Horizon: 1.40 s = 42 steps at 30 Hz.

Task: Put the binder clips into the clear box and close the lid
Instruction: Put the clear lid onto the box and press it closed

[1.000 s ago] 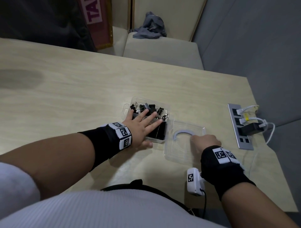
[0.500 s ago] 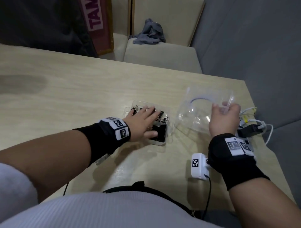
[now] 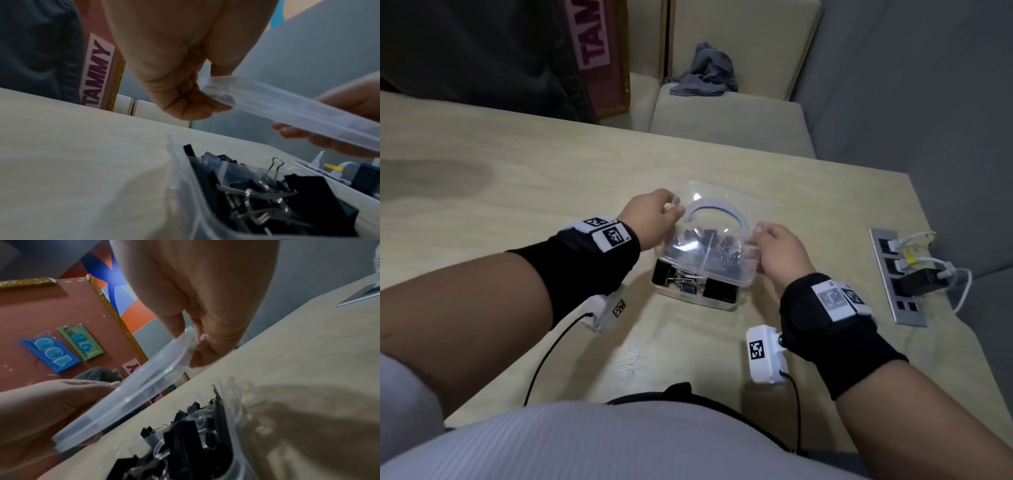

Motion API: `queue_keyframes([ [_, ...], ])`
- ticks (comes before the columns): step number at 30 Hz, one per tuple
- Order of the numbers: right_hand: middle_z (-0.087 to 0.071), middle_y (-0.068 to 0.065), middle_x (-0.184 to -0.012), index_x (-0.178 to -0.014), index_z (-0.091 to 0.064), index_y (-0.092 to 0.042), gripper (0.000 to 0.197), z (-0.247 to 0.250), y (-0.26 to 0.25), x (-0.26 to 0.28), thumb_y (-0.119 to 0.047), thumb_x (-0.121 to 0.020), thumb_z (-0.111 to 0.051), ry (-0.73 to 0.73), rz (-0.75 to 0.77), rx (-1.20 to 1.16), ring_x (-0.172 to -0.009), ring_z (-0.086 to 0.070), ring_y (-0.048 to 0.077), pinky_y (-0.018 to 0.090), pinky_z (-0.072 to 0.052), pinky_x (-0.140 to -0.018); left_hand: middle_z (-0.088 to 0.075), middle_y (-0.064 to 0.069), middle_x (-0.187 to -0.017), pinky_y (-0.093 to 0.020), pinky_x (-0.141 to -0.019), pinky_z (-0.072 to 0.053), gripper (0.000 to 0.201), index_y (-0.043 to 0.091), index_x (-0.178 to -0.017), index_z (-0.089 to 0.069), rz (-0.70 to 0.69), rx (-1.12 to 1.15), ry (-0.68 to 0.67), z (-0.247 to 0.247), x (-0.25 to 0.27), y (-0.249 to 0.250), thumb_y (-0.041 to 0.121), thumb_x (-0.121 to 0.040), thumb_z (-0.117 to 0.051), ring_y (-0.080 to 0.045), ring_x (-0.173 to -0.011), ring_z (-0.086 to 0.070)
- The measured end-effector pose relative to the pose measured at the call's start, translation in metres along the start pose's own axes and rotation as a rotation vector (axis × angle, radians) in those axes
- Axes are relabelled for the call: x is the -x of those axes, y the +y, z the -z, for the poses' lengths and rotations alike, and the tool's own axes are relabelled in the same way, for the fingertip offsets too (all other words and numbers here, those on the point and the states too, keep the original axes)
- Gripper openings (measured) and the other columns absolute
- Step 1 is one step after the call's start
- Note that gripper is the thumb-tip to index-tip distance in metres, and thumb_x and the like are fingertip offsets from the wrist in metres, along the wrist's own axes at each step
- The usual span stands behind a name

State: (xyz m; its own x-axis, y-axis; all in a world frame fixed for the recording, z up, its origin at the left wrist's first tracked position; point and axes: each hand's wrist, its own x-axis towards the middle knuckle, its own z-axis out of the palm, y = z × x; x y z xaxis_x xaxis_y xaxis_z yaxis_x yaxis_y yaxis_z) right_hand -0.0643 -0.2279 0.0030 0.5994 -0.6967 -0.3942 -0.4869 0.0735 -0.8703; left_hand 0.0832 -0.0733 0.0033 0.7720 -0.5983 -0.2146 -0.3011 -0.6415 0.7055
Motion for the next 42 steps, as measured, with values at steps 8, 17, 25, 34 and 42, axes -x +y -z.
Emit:
queue_keyframes([
  [8,-0.058,0.014,-0.119,-0.131,-0.048,-0.002,0.04,-0.002,0.004,0.01,-0.01,-0.092,-0.047,-0.128,-0.03,0.478,-0.112,-0.055,0.032,0.04,-0.044,-0.098,-0.075,-0.018,-0.089,-0.04,-0.081,-0.056,0.042,0.0,-0.103,-0.065,0.097,-0.452,-0.097,-0.006,0.008,-0.011,0.037,-0.096,-0.046,-0.033,-0.083,-0.07],
  [17,-0.059,0.018,-0.123,-0.12,-0.057,-0.001,0.035,-0.003,0.009,0.006,-0.008,-0.087,-0.049,-0.087,0.11,0.692,-0.106,-0.059,0.036,0.04,-0.047,-0.092,-0.069,-0.014,-0.094,-0.035,-0.072,-0.046,0.04,0.003,-0.096,-0.066,0.06,-0.639,-0.089,-0.005,-0.003,-0.009,0.039,-0.095,-0.049,-0.029,-0.081,-0.056],
  [25,-0.061,0.014,-0.126,-0.132,-0.054,-0.012,0.042,-0.006,0.014,-0.007,-0.015,-0.09,-0.051,-0.035,0.111,0.799,-0.113,-0.057,0.032,0.031,-0.044,-0.092,-0.071,-0.014,-0.094,-0.034,-0.073,-0.049,0.025,0.003,-0.095,-0.068,0.016,-0.674,-0.088,-0.006,-0.007,-0.007,0.023,-0.093,-0.054,-0.029,-0.081,-0.059],
  [34,-0.069,0.005,-0.111,-0.126,-0.057,-0.013,0.041,0.001,0.019,-0.011,-0.018,-0.086,-0.063,-0.038,0.044,0.728,-0.103,-0.063,0.026,0.033,-0.048,-0.091,-0.072,-0.014,-0.094,-0.037,-0.078,-0.052,0.028,0.004,-0.094,-0.068,-0.02,-0.626,-0.091,-0.007,-0.004,-0.009,0.027,-0.091,-0.054,-0.033,-0.09,-0.064],
  [42,-0.068,0.006,-0.114,-0.117,-0.06,-0.012,0.039,0.002,0.024,-0.01,-0.013,-0.079,-0.067,-0.048,-0.063,0.635,-0.106,-0.062,0.026,0.036,-0.048,-0.095,-0.063,-0.017,-0.11,-0.036,-0.077,-0.044,0.029,0.003,-0.111,-0.059,0.017,-0.6,-0.083,-0.014,0.001,-0.006,0.025,-0.093,-0.05,-0.033,-0.101,-0.058],
])
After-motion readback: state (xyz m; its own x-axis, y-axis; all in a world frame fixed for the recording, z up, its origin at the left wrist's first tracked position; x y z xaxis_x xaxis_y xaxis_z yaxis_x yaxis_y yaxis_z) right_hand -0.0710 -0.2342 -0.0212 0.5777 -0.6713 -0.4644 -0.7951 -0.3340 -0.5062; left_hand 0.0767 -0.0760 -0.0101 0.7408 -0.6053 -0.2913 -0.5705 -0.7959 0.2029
